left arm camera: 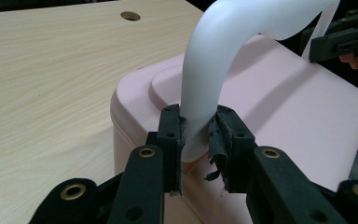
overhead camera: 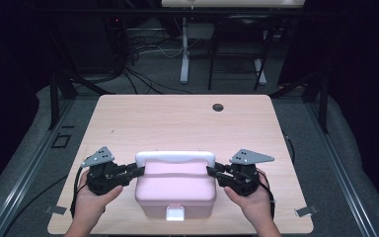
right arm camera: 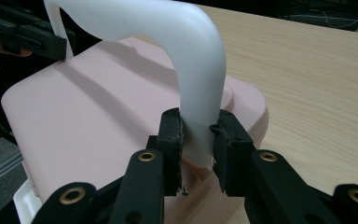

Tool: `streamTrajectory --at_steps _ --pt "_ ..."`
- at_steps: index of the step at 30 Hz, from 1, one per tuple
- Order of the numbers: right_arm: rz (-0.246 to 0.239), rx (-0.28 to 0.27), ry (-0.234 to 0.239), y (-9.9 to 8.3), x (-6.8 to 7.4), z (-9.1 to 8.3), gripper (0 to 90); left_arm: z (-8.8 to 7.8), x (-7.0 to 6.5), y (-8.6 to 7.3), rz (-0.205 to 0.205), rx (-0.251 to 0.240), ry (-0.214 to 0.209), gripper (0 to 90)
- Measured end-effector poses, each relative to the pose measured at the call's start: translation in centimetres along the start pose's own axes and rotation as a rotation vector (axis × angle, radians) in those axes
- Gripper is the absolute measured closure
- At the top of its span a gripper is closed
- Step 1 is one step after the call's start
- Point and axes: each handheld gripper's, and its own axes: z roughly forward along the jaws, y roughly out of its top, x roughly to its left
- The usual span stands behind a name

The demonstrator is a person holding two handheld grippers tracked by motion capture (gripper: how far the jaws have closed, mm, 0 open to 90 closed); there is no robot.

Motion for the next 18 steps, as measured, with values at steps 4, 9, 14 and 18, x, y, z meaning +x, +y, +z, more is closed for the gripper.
streamTrajectory --at_steps 4,9,14,18 --pt "-0.002 -0.012 -0.001 0.13 0.03 -0.09 73.8 -0.1 0.0 0.15 -0.006 -0.008 -0.003 73.3" --pt "-0.004 -0.018 0.0 0.26 0.04 -0.18 73.9 -0.17 0.06 0.25 -0.007 -0.013 -0.003 73.1" --pt "-0.009 -0.02 -0.001 0.47 0.08 -0.22 74.0 -0.29 -0.01 0.31 -0.008 -0.019 0.0 72.3" --pt "-0.005 -0.022 -0.001 0.56 0.05 -0.25 74.0 -0.71 -0.17 0.53 -0.003 -0.024 0.005 69.7"
